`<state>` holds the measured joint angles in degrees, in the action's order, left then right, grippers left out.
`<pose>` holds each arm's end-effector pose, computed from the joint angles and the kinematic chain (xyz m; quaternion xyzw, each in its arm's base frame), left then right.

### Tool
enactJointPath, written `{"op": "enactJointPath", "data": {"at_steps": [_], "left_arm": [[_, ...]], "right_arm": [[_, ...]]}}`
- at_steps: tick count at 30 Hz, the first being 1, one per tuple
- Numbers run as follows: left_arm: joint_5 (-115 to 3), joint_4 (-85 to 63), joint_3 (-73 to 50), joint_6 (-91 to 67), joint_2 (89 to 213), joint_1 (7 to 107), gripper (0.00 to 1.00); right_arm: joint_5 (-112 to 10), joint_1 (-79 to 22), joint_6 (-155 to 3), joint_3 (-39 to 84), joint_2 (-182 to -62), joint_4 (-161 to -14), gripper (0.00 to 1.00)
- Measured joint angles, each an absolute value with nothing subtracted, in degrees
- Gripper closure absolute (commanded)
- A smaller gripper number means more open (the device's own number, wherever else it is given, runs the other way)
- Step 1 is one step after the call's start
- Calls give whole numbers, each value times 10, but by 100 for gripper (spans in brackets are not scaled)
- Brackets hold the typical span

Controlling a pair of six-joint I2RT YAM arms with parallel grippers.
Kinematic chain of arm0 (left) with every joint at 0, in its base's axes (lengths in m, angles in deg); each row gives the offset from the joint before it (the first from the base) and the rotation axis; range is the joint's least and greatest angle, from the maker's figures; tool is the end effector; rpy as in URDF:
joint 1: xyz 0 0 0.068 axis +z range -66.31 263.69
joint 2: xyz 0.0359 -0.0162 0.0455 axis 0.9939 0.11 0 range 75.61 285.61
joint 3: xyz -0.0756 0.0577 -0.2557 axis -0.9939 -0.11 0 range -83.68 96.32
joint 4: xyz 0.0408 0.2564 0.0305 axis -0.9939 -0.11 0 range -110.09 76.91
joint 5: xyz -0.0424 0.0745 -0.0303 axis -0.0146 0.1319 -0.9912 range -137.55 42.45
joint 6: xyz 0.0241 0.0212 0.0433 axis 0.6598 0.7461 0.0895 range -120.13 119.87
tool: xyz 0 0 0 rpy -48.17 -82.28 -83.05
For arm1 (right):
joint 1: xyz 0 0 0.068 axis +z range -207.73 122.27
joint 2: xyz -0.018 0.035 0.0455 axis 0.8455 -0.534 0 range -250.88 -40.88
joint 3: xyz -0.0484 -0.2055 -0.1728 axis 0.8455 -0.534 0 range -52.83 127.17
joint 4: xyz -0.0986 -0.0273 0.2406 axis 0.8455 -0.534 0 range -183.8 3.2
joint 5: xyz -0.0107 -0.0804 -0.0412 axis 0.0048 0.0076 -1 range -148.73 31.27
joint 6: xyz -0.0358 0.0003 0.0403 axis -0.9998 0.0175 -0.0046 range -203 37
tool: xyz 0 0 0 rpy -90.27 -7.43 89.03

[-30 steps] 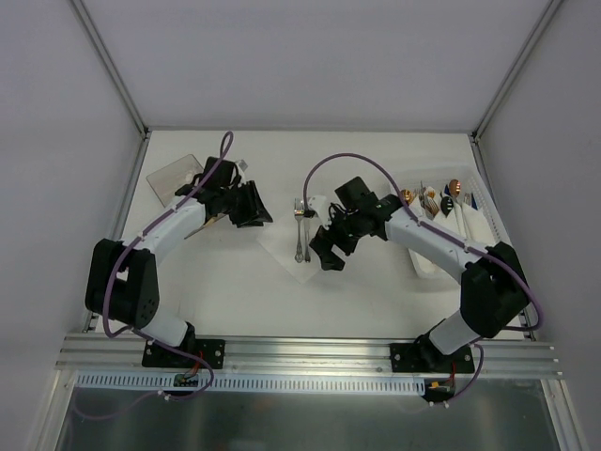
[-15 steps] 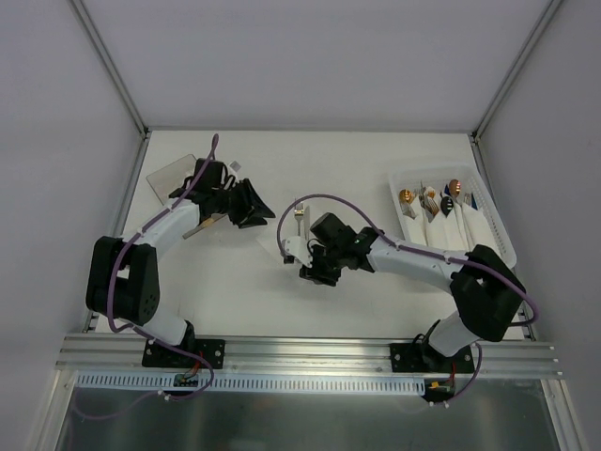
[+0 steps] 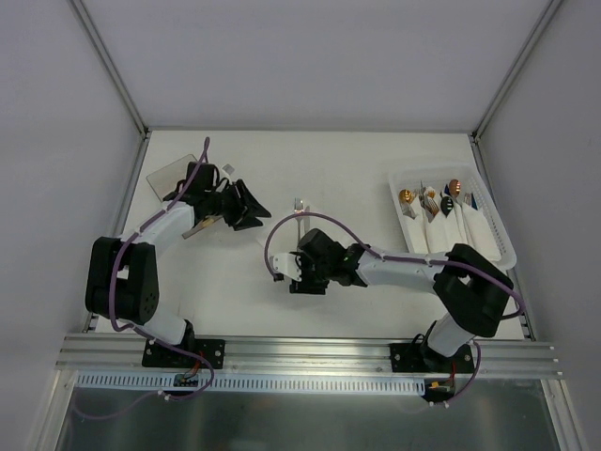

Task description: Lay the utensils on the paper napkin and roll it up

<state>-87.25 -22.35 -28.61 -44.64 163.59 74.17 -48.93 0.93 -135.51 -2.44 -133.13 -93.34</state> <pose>0.3160 -0.0761 0.2265 -0.1273 0.8614 -0.4498 0.1987 0.1641 0.2810 0.1769 -0.7855 0.5015 0.0987 0.3490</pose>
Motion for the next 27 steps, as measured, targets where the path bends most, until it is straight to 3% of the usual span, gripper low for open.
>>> {"op": "enactJointPath", "data": {"at_steps": [8,14,23,27], "left_arm": [[-876,-224,-307,-445,1636,765,55],[-876,-223,-310,-444,1635,766,55],[-876,-223,-319,-440,1635,767,55],[-876,-223,-319,-440,1635,767,54]], "right_arm": [[-487,12,-1377,-23,-1361,-908,49],[-488,13,-1388,-17,-1377,-882,64],[-474,14,-1387,-17,-1380,-881,96],[-461,14,-1376,-19,-1367,-894,100]]}}
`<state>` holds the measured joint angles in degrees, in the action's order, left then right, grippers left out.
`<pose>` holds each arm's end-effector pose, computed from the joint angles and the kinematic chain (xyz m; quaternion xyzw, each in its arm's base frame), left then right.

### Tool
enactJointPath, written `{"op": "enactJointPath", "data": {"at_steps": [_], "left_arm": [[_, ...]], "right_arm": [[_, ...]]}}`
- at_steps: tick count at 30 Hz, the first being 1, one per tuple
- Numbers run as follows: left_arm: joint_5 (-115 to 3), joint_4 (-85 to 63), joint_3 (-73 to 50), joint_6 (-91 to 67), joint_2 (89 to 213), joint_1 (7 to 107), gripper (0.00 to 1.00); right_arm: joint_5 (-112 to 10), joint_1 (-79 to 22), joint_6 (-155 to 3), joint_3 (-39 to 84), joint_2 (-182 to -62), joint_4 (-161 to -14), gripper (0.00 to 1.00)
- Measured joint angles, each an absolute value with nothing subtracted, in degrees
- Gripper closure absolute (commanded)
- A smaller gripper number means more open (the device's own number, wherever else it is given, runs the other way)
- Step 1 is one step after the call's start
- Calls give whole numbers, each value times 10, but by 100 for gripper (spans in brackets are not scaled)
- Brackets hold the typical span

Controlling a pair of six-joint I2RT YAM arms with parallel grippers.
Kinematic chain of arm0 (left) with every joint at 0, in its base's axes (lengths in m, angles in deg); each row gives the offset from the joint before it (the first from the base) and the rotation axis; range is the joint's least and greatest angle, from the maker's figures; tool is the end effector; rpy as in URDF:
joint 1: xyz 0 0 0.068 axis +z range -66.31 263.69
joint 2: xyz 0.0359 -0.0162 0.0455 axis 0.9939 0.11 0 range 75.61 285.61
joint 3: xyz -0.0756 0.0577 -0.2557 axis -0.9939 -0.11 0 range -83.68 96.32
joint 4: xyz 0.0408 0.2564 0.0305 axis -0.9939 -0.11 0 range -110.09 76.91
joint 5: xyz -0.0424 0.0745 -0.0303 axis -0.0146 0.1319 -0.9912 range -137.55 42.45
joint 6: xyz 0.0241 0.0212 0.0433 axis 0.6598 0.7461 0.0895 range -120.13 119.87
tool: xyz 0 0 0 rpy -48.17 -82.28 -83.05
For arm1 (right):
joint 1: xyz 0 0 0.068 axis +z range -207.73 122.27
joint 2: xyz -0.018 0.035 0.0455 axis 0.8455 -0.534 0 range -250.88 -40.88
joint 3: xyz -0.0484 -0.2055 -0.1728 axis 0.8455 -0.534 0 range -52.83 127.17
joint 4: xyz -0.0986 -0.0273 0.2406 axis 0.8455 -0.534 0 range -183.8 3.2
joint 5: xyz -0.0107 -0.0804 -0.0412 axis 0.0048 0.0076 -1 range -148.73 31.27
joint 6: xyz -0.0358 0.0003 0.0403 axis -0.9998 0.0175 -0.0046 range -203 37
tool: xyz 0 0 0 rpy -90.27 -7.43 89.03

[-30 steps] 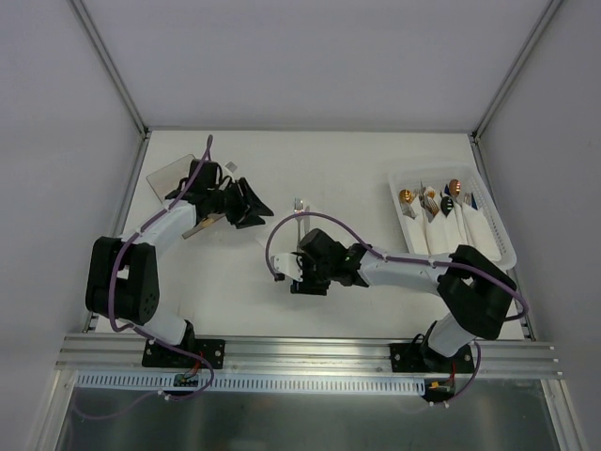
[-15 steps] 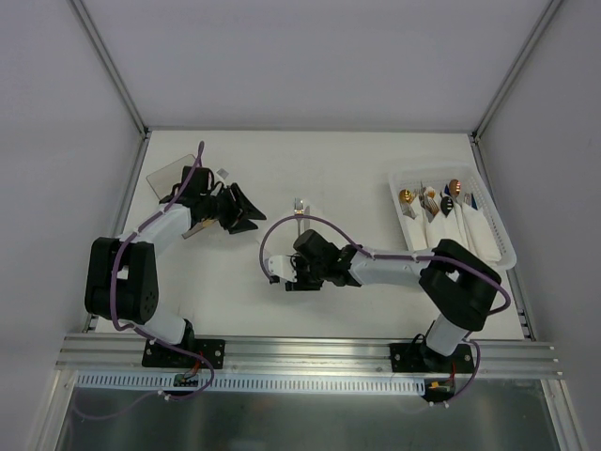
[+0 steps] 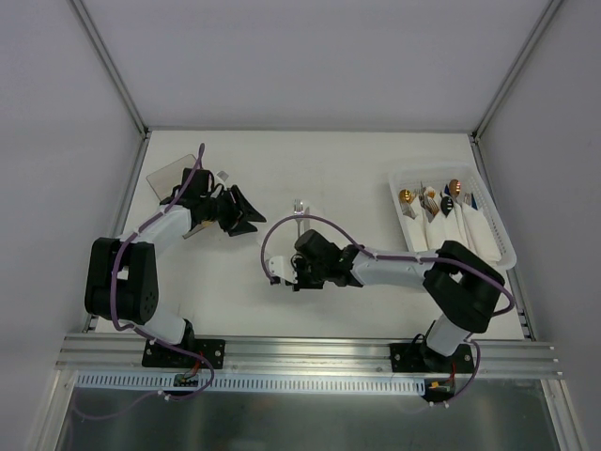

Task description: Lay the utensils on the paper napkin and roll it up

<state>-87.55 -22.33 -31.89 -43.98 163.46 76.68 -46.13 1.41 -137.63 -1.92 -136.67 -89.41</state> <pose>0.3096 -0.0612 0.2096 -0.1513 0.8656 -0.4392 0.1868 0.1658 0.2925 0.1656 -0.7976 0.4729 0.1164 0.3560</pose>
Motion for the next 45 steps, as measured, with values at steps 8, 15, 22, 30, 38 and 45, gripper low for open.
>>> {"op": "enactJointPath", "data": {"at_steps": [8,15,22,30,38,45], "left_arm": [[-875,-223,-325,-429,1630,767,49],[-872,-223,-340,-413,1614,771,43],[-860,-223,-346,-400,1601,771,42],[-860,-201,-384,-390,1553,770,48],[-867,-104,-502,-417,1499,769,66],[-876,-29,-532,-459,1509,724,75]], "right_arm": [[-429,15,-1357,-21,-1302,-924,100],[-375,-25,-1342,-1,-1311,-962,100],[-317,-98,-1327,56,-1362,-989,100],[-260,-131,-1327,116,-1409,-1029,100],[-220,-153,-1323,162,-1472,-1058,100],[-203,-172,-1312,169,-1486,-1069,100]]}}
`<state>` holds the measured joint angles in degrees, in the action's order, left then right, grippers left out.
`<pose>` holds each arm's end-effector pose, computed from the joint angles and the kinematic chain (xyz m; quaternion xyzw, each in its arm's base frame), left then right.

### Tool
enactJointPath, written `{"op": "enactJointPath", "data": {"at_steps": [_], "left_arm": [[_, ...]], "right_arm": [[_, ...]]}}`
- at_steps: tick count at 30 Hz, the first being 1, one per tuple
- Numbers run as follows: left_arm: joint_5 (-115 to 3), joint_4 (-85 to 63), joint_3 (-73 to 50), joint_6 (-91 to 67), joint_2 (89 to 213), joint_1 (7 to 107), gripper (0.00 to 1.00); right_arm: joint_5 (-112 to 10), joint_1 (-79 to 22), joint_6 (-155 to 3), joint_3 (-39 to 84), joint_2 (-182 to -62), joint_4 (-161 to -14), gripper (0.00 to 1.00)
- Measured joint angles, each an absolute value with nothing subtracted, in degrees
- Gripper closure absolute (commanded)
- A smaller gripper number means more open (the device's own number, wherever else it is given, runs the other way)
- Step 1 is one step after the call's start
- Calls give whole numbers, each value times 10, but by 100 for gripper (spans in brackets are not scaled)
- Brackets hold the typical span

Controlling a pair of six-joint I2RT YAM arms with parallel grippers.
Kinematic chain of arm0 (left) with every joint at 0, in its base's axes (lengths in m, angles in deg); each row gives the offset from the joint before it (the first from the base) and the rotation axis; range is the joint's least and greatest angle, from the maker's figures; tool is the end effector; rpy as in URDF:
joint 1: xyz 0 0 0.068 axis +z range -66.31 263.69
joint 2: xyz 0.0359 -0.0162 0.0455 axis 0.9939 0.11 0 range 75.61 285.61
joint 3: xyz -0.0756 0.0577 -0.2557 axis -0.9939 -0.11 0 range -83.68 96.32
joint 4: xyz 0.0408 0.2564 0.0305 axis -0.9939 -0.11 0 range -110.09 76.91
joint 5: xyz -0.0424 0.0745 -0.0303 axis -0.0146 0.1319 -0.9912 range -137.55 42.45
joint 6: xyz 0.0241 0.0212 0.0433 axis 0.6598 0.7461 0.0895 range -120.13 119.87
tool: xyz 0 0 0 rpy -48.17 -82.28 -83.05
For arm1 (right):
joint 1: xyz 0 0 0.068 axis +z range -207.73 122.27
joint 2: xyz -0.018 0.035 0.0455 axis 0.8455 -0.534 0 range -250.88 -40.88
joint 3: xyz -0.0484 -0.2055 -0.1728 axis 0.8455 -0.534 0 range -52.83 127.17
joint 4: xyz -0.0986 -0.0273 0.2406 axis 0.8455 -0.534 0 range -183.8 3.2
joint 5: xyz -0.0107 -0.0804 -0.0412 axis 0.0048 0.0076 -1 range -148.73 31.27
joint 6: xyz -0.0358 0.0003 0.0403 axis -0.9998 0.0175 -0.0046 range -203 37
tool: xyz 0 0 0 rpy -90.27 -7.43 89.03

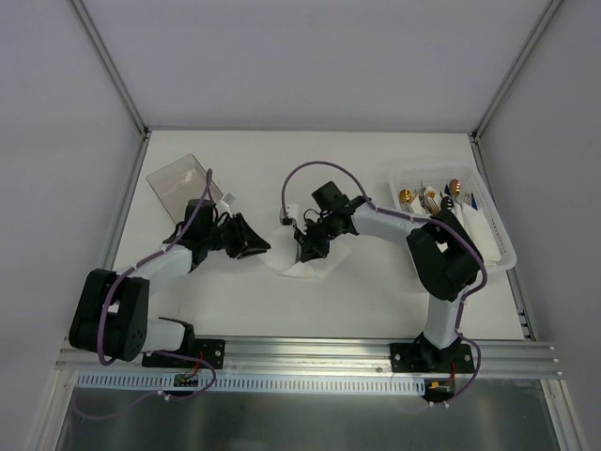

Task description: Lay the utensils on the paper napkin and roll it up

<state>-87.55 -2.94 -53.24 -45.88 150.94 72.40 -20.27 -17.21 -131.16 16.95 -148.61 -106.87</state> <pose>0.2430 -0.0719 0.1808 -0.0952 0.8421 -0.4744 0.2382 0.2779 0.2666 0.1752 -0.6992 0.5858 0.2986 0.2806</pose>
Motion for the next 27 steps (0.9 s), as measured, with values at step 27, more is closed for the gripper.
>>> {"op": "enactJointPath", "data": {"at_steps": [27], "left_arm": [[-858,126,-532,-553,1656,591,93]], "right_arm": [[-192,-184,-1283,221,-1544,-1091,100]]}}
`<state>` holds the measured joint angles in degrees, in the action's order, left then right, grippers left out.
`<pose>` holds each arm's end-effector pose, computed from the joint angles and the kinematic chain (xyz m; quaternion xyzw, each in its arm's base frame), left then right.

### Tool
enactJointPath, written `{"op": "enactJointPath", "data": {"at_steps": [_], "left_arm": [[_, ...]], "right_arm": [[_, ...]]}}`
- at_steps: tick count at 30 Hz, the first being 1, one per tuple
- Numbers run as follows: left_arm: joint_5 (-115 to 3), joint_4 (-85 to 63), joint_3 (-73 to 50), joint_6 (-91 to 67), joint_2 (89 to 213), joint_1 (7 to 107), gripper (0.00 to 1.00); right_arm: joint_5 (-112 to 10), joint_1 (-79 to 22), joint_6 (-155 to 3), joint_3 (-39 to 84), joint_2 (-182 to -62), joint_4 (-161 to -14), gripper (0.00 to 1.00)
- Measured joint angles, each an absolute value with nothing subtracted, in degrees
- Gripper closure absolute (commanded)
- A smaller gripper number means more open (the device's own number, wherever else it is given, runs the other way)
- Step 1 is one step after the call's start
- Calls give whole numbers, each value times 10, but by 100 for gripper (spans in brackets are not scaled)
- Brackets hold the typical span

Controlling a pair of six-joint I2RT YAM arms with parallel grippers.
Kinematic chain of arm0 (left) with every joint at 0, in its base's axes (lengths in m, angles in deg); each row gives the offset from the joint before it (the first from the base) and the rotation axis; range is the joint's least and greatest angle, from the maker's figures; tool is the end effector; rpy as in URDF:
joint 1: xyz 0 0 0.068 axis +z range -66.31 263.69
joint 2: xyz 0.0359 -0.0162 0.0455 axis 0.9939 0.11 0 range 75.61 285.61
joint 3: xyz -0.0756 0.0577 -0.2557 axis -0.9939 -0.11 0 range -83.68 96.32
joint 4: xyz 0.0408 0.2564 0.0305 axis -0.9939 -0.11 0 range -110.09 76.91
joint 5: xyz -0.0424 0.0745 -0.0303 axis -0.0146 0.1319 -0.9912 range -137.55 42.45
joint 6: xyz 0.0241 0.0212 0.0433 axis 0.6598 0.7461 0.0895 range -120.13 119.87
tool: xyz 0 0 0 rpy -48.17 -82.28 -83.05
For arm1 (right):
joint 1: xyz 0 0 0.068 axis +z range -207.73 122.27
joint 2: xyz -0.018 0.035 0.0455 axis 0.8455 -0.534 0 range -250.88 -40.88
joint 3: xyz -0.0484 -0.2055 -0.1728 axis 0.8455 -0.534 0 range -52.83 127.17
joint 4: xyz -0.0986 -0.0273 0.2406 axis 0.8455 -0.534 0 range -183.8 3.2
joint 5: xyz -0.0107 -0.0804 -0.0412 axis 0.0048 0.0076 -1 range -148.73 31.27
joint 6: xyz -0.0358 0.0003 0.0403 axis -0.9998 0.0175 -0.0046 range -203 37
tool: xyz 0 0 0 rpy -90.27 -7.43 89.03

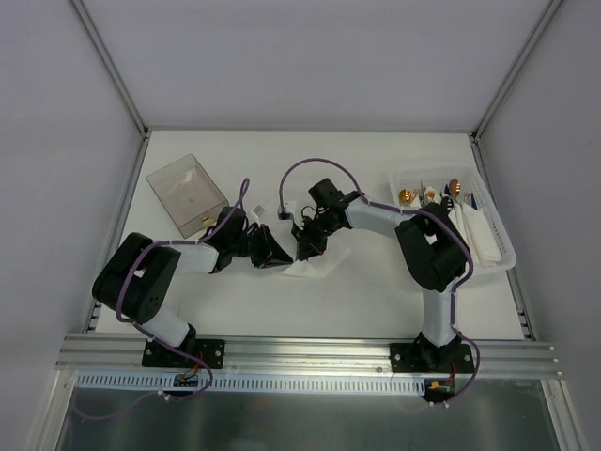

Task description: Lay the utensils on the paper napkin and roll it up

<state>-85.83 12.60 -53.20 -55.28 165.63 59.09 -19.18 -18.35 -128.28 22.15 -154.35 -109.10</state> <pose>0.2461 -0.1370 0.1400 -0.0708 0.8447 -0.5071 0.1557 0.2978 0.2737 0.1616 -0.6762 0.6158 0.3147 0.2538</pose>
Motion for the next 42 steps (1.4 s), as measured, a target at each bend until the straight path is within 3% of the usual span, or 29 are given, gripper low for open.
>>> {"op": "enactJointPath", "data": {"at_steps": [15,25,32,42], "left_arm": [[-845,117,-513,-552,1709,578,100],[-833,104,-511,-558,1731,578,100],[-833,104,-509,-566,1737,578,100],[-837,104,-500,-570,1747,578,100]], "right_arm": [[-187,-190,-1267,247,-1568,-1108,96],[-175,-190,-1259,247,-1568,-1111,77],[-164,-202,-1217,247,-1549,-1118,51],[-168,-336,-1121,244,-1487,-1155,45]]}}
